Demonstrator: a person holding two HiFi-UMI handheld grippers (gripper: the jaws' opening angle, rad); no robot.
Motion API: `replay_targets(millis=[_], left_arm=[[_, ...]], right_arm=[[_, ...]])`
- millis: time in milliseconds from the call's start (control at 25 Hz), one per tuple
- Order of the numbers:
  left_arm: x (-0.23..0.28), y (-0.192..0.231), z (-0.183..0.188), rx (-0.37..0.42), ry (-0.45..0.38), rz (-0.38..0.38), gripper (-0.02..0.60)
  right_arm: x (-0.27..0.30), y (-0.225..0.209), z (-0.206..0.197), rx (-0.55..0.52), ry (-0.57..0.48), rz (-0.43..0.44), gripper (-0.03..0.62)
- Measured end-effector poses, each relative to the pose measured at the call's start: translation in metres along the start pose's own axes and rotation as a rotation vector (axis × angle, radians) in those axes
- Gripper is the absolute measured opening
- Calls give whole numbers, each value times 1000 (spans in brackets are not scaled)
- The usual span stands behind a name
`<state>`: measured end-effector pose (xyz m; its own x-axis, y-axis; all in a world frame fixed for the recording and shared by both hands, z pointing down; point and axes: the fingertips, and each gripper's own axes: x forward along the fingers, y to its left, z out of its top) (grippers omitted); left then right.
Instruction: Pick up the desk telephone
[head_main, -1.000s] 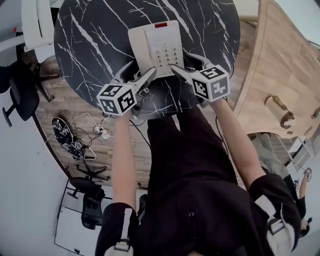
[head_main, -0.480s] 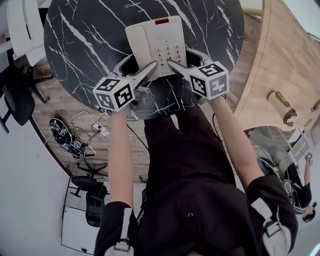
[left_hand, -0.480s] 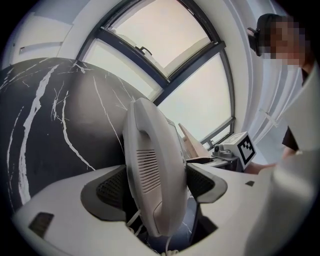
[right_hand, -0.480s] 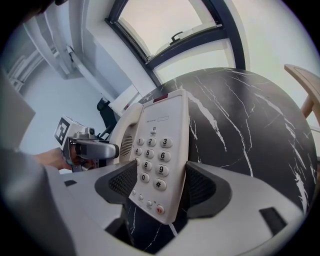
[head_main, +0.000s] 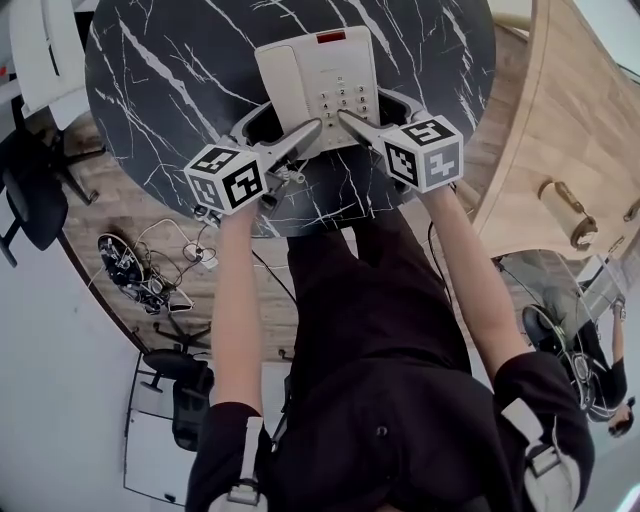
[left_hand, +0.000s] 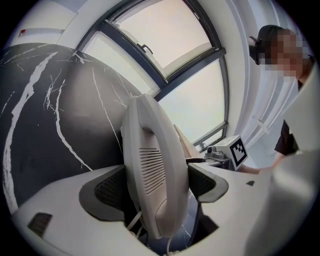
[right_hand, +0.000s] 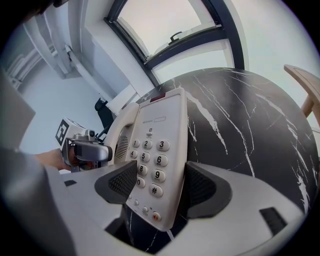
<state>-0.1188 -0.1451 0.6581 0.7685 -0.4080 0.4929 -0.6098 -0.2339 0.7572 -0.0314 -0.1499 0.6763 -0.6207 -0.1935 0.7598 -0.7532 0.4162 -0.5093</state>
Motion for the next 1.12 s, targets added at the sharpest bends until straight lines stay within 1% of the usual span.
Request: replay_targets(millis=[120, 320, 600, 800, 1000, 1120], left_arm=[[0, 1, 0, -15, -5, -12, 387], [1, 0, 0, -15, -6, -12, 387], [1, 0, 0, -15, -6, -15, 387], [0, 2, 1, -29, -29, 2, 387], [-5, -2, -11, -70, 7, 35, 385], [-9, -10, -15, -116, -6, 32, 385]], right_arm=[[1, 0, 0, 0, 1, 21, 301], [3, -1, 0, 8, 2, 63, 304], [3, -3, 1, -1, -24, 65, 308], [3, -4, 1, 1, -16, 57, 310], [0, 0, -7, -6, 51, 60, 310], [-8, 4, -12, 26, 55, 71, 309]])
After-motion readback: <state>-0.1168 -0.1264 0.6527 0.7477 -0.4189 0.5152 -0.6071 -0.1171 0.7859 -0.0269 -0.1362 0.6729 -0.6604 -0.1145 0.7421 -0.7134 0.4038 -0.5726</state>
